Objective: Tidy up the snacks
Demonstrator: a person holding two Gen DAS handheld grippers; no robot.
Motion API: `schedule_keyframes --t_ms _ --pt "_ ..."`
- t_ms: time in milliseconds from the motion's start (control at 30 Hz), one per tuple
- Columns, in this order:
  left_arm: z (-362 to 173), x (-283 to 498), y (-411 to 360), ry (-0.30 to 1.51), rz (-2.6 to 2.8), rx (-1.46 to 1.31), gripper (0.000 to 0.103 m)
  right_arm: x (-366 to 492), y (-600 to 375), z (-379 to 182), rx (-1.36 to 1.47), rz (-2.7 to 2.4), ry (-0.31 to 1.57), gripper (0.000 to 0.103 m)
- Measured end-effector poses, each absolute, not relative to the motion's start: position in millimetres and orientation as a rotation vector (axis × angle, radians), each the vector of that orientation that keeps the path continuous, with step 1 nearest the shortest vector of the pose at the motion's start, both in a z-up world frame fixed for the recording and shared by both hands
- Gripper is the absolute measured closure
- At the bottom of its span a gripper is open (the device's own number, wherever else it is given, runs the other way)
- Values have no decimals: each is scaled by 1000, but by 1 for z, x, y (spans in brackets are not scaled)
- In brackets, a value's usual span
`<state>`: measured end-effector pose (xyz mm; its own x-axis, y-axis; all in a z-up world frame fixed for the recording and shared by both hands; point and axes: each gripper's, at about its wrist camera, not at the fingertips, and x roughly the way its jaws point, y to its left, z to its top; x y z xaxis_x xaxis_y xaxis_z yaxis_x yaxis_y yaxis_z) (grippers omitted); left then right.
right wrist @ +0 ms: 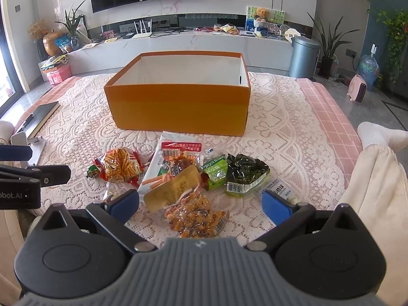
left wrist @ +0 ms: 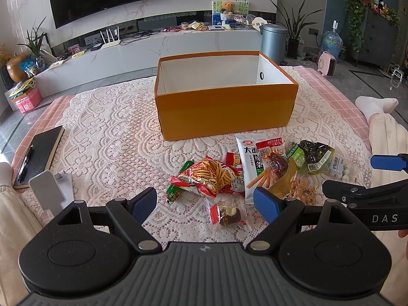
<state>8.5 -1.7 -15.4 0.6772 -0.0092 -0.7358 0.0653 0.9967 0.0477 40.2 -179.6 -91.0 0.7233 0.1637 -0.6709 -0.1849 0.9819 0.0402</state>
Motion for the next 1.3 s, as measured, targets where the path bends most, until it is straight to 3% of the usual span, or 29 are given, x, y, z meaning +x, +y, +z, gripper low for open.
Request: schedule_keyframes --t_ms 667,900,1000,1033,1100,1167,1300 --pt "-14 12 -3 830 -66 69 3 42 -184 -92 -24 194 732 4" --pt "-15 22 5 859 -103 16 31 40 -195 -90 6 217 616 4" --pt "-20 28 6 882 -136 4 49 43 -195 -95 1 230 603 19" --pt "-23 31 6 896 -145 0 50 45 -196 -97 6 233 609 25" --pt "-28 37 7 925 -152 -14 47 52 -197 -103 16 243 638 31" --pt "-34 44 8 958 -138 -17 30 57 -198 -108 18 256 661 32" --pt "-47 54 7 1016 -155 -3 27 65 -194 -121 5 304 710 24"
